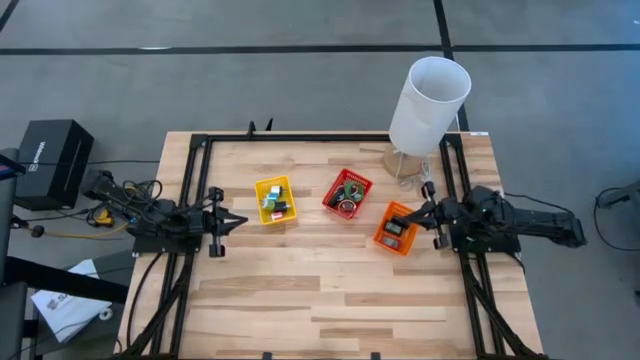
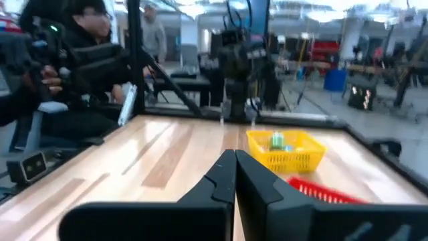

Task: Pick & Place Office items
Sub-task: Return to home position

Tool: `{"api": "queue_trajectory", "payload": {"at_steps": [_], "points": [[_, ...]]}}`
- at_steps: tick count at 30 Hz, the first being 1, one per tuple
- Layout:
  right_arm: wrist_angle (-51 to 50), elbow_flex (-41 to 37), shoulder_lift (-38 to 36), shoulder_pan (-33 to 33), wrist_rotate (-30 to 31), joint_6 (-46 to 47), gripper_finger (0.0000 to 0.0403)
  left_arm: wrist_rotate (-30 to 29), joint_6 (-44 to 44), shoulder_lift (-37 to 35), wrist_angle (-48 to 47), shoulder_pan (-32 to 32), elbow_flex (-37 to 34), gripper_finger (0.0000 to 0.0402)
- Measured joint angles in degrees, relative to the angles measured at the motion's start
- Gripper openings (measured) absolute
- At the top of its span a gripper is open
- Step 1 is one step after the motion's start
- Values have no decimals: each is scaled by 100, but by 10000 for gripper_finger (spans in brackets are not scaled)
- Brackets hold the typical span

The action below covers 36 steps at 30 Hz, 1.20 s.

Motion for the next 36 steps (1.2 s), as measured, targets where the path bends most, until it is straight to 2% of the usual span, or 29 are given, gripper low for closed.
{"api": "queue_trajectory", "payload": {"at_steps": [8, 36], "points": [[-27, -21, 18, 2, 173, 445, 0, 0, -4, 52, 54, 0, 0, 6], [-34, -21, 20, 4, 171, 448, 0, 4, -11, 74, 101, 0, 2, 8]]}}
